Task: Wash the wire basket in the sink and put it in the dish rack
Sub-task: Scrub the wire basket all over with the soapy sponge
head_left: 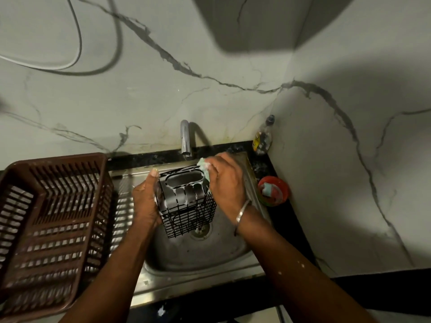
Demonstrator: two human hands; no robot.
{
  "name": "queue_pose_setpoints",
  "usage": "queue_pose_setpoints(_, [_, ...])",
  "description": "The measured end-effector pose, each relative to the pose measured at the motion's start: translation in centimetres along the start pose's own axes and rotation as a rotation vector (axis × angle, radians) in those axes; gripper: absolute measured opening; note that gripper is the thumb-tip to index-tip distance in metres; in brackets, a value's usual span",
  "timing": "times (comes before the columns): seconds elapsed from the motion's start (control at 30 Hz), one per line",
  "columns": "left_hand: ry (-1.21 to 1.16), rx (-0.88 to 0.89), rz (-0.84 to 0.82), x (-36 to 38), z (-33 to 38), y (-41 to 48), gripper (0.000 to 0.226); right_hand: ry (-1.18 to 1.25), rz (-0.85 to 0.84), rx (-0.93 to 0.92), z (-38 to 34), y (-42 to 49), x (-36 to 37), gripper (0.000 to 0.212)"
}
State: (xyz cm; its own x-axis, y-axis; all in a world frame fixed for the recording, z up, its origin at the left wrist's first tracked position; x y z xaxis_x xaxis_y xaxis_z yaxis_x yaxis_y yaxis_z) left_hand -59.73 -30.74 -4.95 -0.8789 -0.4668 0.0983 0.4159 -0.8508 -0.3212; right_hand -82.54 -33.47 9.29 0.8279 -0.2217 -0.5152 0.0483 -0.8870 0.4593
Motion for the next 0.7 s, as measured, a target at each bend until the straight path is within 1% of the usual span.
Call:
queue_pose_setpoints(0.03, [-0.007,0.0,-0.001,-0.1,0.3,0.0,0.061,0.008,0.015,-0.02,-0.2,-0.5,-0.6,0.017])
queue_pose_setpoints(0.13, [-0.01,0.005,-0.01,-0.5,0.4,0.7,0.055,0.062,0.138,-0.047,0.0,-0.2,-3.6,0.017])
queue_pose_setpoints(0.17, [0.004,0.0,-0.001,-0.8,0.2,0.9,0.056,0.065,0.153,-0.047,0.1,0.3,-3.9,0.017])
queue_pose_setpoints(0.23, [-0.003,-0.007,0.007,-1.0,-0.4,1.0,0.058,0.047,0.069,-0.039,-0.2,0.7,-2.4,0.016])
queue_pose_setpoints(0.3, [-0.033,-0.012,0.019,-0.9,-0.5,0.9,0.05,0.027,-0.03,-0.059,-0.8,-0.6,-0.3,0.016])
queue_pose_setpoints(0.4, [-0.086,-0.009,0.011,-0.6,0.0,0.8,0.037,0.089,-0.088,-0.105,-1.0,-3.5,0.1,0.017])
queue_pose_setpoints(0.47, [-0.112,-0.019,0.005,-0.2,0.1,0.4,0.036,0.115,-0.1,-0.093,-0.4,-3.8,0.1,0.017])
queue_pose_setpoints(0.57, [-0.09,-0.036,-0.015,0.2,-0.9,0.3,0.049,0.103,-0.024,0.06,0.8,-2.1,0.5,0.016])
queue_pose_setpoints(0.63, [-0.102,-0.029,-0.005,0.0,-0.7,0.2,0.042,0.117,-0.01,0.065,0.7,-1.7,0.5,0.015])
queue_pose_setpoints(0.67, [-0.105,-0.029,-0.012,-0.2,-0.7,0.4,0.037,0.119,-0.031,0.046,0.5,-2.0,0.4,0.015])
queue_pose_setpoints(0.7, [-0.119,-0.034,-0.021,-0.3,-0.7,0.6,0.037,0.127,-0.06,0.023,0.3,-2.7,0.2,0.015])
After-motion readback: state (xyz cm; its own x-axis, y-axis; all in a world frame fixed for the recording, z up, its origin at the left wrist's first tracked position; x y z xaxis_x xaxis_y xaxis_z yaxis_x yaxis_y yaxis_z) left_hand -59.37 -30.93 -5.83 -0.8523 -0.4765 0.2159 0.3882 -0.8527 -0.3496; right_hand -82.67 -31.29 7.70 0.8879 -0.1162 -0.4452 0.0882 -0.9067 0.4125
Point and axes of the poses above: each hand's wrist, its own y-axis towards the middle knuckle, its own x-axis out of the palm, z = x × y, the point moved 10 cm from there along y, towards the middle knuckle, and after that the axes turned 10 degrees about y, right-handed, at the moved point
